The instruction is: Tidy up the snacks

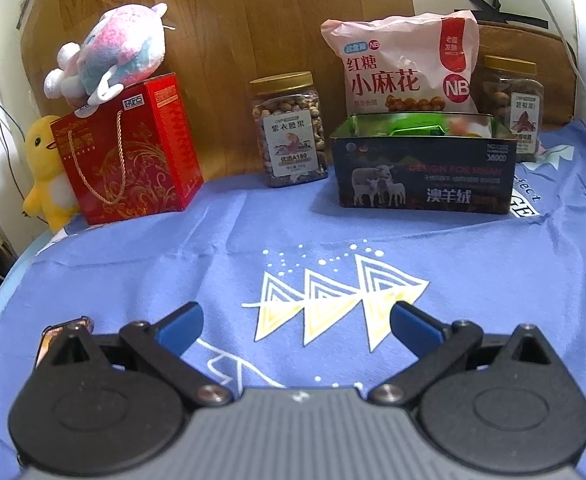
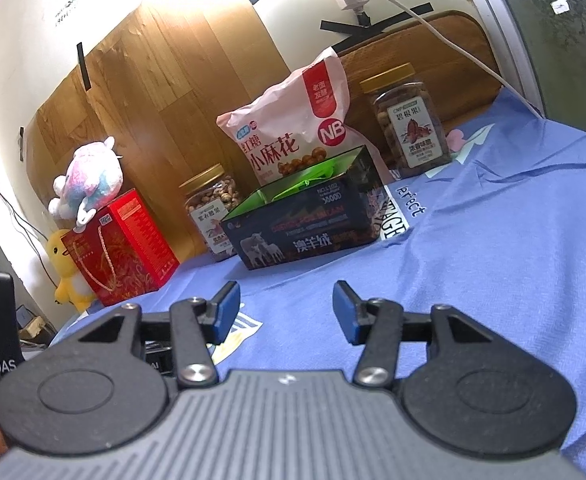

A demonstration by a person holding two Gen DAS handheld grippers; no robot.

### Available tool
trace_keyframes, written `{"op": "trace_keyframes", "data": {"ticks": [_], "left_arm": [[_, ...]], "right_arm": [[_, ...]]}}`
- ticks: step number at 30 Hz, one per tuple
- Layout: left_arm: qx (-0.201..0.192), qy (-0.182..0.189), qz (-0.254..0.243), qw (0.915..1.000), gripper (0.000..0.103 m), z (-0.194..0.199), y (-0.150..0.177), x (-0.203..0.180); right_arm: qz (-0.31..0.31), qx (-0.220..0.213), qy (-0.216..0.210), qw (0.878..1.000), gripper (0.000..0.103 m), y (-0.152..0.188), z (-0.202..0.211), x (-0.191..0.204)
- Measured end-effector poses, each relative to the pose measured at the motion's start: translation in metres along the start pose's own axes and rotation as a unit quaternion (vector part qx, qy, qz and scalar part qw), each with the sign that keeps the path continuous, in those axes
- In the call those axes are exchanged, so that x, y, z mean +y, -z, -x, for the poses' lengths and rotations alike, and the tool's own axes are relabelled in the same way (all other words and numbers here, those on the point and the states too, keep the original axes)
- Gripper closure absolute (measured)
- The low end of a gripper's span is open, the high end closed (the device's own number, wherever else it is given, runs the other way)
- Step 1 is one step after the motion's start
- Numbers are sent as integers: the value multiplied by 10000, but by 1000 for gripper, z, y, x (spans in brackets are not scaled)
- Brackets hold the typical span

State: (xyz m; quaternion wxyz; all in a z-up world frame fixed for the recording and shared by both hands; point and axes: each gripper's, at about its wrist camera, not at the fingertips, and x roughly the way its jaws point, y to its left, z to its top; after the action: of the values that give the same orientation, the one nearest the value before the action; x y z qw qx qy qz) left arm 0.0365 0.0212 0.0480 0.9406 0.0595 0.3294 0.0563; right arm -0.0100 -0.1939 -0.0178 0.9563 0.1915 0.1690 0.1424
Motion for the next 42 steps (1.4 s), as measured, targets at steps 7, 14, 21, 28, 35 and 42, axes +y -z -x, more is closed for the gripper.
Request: {"op": "trace_keyframes", "data": {"ticks": [7,14,21,28,35,42], "left_arm": [[37,83,-12,10000,0,1,1,-1],[124,175,0,9998,0,0,2,-2],[207,247,-18,9995,0,-1,2,-4],[329,307,5,9990,0,-4,4,-4],[514,413,54,9978,0,-7,5,-5],[564,498,42,9972,0,-7,7,-7]], "right_arm": [[-1,-6,1,10000,49,0,1,0],[-4,-6,3,10000,48,0,1,0],[-1,2,-3,10000,48,0,1,-1],[-30,16,13,10000,48,1,1,-1],[-28,77,5,10000,48,2,-2,-1],[-10,183,3,9998,46,4,-5,0]]}}
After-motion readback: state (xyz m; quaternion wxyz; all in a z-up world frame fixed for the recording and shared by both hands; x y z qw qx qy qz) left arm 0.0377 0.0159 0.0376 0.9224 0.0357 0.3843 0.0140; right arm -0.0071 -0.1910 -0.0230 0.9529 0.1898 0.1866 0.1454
